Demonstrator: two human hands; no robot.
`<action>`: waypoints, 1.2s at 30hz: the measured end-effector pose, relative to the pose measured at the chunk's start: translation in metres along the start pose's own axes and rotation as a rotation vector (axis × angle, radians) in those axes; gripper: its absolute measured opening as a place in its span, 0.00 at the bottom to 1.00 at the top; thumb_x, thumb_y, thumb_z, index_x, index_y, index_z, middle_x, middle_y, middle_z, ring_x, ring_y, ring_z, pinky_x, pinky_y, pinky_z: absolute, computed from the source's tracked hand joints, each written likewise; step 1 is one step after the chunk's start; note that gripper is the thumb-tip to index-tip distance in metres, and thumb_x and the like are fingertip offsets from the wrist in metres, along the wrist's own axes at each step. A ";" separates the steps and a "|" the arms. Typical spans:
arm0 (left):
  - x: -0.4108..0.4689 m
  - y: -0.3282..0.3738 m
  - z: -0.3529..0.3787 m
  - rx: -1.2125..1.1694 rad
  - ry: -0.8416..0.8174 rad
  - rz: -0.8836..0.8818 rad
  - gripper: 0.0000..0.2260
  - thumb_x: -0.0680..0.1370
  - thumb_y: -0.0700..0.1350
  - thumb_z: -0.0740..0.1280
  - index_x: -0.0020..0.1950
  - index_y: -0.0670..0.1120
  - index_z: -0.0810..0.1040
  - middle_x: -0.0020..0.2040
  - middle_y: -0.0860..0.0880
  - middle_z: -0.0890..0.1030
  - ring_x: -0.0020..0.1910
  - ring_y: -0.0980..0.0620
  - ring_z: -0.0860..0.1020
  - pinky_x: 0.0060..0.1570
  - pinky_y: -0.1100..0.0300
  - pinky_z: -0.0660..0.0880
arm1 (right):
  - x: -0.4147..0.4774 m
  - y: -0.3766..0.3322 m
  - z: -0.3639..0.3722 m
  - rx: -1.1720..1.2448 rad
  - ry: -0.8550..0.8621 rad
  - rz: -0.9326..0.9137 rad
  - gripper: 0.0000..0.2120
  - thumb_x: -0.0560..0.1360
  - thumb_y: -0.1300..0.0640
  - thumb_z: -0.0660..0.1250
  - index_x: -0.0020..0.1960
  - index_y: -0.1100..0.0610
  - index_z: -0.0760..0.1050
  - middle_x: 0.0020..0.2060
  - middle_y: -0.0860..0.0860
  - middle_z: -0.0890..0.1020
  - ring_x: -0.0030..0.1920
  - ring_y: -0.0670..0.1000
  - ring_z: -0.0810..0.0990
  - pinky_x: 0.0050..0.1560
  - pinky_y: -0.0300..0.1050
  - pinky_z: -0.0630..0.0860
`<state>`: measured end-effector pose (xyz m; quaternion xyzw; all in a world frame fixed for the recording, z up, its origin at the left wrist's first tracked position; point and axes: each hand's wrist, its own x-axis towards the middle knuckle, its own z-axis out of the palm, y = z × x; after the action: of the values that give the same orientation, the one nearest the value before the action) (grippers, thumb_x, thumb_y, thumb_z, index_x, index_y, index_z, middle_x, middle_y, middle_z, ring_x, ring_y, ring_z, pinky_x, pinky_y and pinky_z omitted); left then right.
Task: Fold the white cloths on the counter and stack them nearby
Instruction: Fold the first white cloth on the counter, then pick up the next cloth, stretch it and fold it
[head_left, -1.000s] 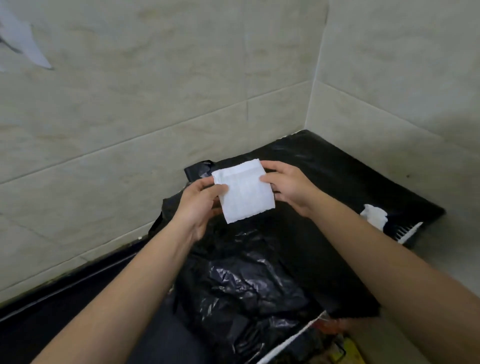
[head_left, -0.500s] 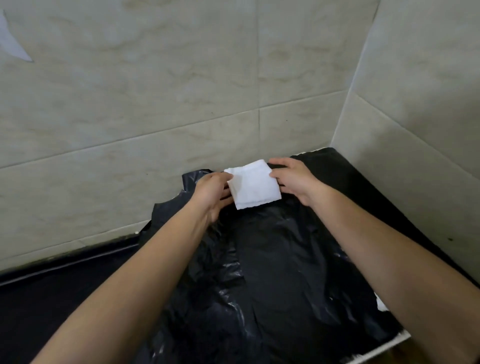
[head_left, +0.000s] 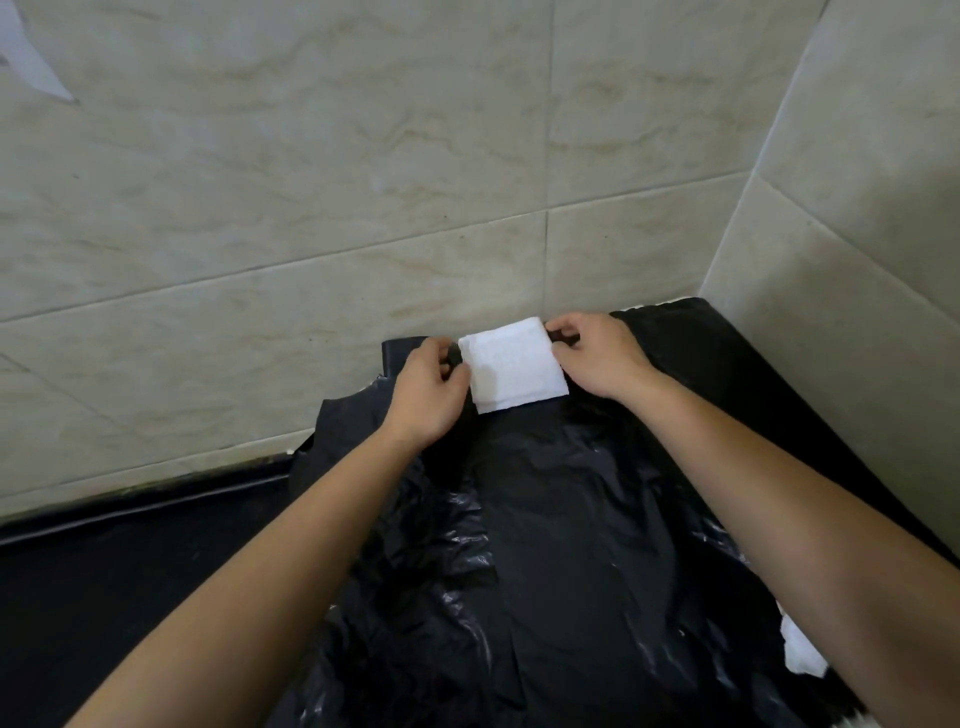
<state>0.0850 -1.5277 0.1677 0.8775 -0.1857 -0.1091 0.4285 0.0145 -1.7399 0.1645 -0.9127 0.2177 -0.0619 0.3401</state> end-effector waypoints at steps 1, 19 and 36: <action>-0.004 -0.003 0.001 0.128 -0.023 0.124 0.19 0.80 0.44 0.64 0.70 0.41 0.70 0.65 0.45 0.73 0.62 0.49 0.73 0.61 0.56 0.70 | -0.003 0.001 0.001 -0.083 0.000 -0.056 0.16 0.77 0.54 0.64 0.64 0.49 0.78 0.59 0.52 0.79 0.58 0.54 0.79 0.58 0.46 0.74; -0.090 -0.049 -0.125 0.641 0.294 0.266 0.25 0.82 0.56 0.56 0.74 0.45 0.68 0.76 0.39 0.65 0.73 0.37 0.65 0.68 0.41 0.65 | -0.045 -0.105 0.021 -0.307 0.155 -0.283 0.22 0.82 0.50 0.58 0.74 0.56 0.68 0.69 0.59 0.70 0.68 0.61 0.69 0.65 0.56 0.70; -0.429 -0.358 -0.472 0.896 0.530 -0.336 0.32 0.81 0.61 0.55 0.80 0.46 0.56 0.80 0.38 0.52 0.79 0.39 0.51 0.73 0.35 0.55 | -0.289 -0.471 0.385 -0.365 -0.078 -0.767 0.40 0.79 0.31 0.50 0.81 0.51 0.42 0.80 0.60 0.43 0.80 0.61 0.45 0.78 0.57 0.46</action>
<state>-0.0550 -0.8098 0.1850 0.9892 0.0432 0.1386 0.0217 0.0228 -1.0666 0.1867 -0.9745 -0.1431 -0.1098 0.1331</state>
